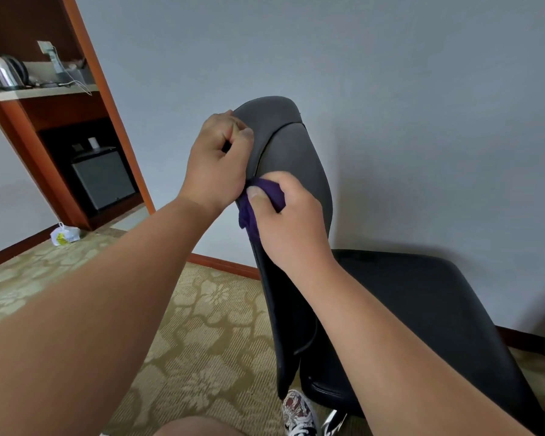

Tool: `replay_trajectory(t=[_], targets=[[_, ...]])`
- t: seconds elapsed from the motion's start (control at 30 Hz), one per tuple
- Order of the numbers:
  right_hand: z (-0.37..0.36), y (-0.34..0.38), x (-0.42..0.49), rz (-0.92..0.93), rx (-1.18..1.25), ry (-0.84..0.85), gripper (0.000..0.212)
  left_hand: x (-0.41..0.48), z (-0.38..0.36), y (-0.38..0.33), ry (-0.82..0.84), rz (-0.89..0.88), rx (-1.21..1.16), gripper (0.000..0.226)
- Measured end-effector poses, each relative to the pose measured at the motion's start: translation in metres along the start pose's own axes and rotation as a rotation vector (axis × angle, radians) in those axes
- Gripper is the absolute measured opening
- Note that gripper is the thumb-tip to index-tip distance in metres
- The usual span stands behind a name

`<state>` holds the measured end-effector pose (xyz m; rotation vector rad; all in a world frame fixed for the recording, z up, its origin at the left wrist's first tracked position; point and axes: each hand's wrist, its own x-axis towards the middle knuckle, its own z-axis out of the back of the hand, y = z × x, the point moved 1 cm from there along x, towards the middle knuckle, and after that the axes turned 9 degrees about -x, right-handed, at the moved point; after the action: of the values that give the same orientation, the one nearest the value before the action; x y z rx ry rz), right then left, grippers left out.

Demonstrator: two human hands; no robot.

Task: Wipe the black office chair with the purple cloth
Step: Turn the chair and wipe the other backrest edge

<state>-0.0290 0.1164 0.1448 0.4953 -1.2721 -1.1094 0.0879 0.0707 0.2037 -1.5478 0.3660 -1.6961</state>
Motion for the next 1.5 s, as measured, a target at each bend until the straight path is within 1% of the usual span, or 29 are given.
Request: replay_trajectory(t=[0.13, 0.27, 0.4, 0.5, 0.63, 0.83, 0.93, 1.0, 1.07, 1.2, 1.27, 1.37, 1.5], targets=[[0.000, -0.020, -0.015, -0.013, -0.106, 0.024, 0.010, -0.003, 0.000, 0.001, -0.015, -0.006, -0.011, 0.030], [0.000, -0.038, -0.036, -0.051, -0.208, 0.064, 0.015, -0.003, -0.001, 0.001, -0.022, -0.025, -0.013, 0.032], [0.001, -0.040, -0.042, -0.071, -0.188, 0.037, 0.014, -0.004, -0.003, -0.001, -0.023, -0.035, -0.006, 0.033], [0.003, -0.023, -0.028, -0.046, -0.104, -0.026, 0.010, -0.005, -0.004, -0.002, -0.027, -0.032, -0.009, 0.032], [0.006, 0.002, 0.002, -0.043, -0.066, -0.063, 0.015, -0.007, -0.003, -0.002, -0.046, -0.012, -0.003, 0.030], [0.006, 0.006, 0.032, -0.076, -0.156, -0.037, 0.019, -0.007, -0.004, 0.000, -0.059, -0.029, 0.003, 0.029], [0.006, 0.000, 0.046, -0.151, -0.214, -0.021, 0.021, -0.007, -0.003, -0.001, -0.065, -0.034, 0.002, 0.031], [0.006, -0.004, 0.053, -0.207, -0.215, -0.004, 0.028, -0.008, -0.003, -0.002, -0.068, -0.046, 0.013, 0.034], [0.008, -0.006, 0.054, -0.223, -0.197, 0.002, 0.034, -0.009, -0.004, -0.003, -0.067, -0.056, 0.009, 0.035], [0.013, 0.002, 0.032, -0.154, -0.119, 0.042, 0.017, -0.010, -0.005, -0.003, -0.079, -0.072, -0.023, 0.033], [0.016, 0.005, 0.019, -0.086, -0.084, 0.068, 0.011, -0.011, -0.005, -0.002, -0.092, -0.074, -0.028, 0.031], [0.017, 0.008, 0.013, -0.038, -0.048, 0.084, 0.007, -0.011, -0.006, -0.003, -0.097, -0.064, -0.031, 0.030], [0.012, 0.013, 0.026, -0.005, -0.215, 0.023, 0.008, -0.011, -0.006, -0.005, -0.091, -0.047, -0.005, 0.030]])
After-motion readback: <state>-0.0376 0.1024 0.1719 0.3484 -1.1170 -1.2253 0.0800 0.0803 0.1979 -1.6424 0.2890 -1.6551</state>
